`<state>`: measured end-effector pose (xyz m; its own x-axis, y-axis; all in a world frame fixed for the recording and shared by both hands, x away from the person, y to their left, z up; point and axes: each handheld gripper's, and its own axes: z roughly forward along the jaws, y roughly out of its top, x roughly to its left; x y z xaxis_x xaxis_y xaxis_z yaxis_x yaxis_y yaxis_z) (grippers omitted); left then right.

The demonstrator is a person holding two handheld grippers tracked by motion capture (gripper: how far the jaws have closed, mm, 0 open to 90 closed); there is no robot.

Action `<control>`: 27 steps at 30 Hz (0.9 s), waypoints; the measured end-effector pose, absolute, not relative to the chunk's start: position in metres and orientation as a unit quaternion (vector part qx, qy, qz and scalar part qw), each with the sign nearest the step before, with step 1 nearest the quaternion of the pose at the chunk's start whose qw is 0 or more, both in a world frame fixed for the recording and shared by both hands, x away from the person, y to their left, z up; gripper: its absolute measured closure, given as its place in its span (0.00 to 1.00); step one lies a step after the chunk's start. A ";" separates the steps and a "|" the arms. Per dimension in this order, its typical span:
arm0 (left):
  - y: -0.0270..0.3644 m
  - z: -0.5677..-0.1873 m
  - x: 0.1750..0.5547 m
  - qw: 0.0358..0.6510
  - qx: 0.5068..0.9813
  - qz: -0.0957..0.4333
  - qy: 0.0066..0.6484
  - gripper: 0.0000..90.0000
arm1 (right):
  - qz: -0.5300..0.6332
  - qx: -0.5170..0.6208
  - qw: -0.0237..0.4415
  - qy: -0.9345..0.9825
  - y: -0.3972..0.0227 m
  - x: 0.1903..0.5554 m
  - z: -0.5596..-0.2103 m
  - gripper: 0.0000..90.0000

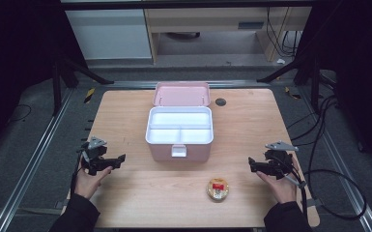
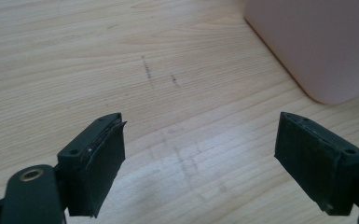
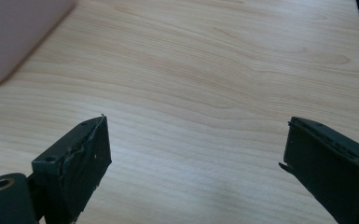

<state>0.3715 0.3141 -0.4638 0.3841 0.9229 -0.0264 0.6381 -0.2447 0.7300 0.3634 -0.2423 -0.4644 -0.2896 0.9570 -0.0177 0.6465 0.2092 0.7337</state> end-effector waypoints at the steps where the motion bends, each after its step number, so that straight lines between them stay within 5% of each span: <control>1: 0.312 -0.462 0.370 0.339 0.762 0.206 0.513 0.18 | 0.320 0.540 0.244 0.739 -0.240 0.361 -0.461 0.09; 10: 0.305 -0.463 0.358 0.340 0.769 0.181 0.510 0.19 | 0.323 0.510 0.221 0.766 -0.208 0.344 -0.445 0.08; 27: 0.299 -0.467 0.357 0.293 0.784 0.215 0.503 0.21 | 0.278 0.435 0.129 0.847 -0.135 0.321 -0.455 0.10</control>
<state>0.3567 0.2991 -0.4672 0.4010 0.9151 0.0429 0.6624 -0.3220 0.6764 0.3207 -0.1350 -0.4551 -0.5890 0.8078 0.0229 0.6640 0.4676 0.5835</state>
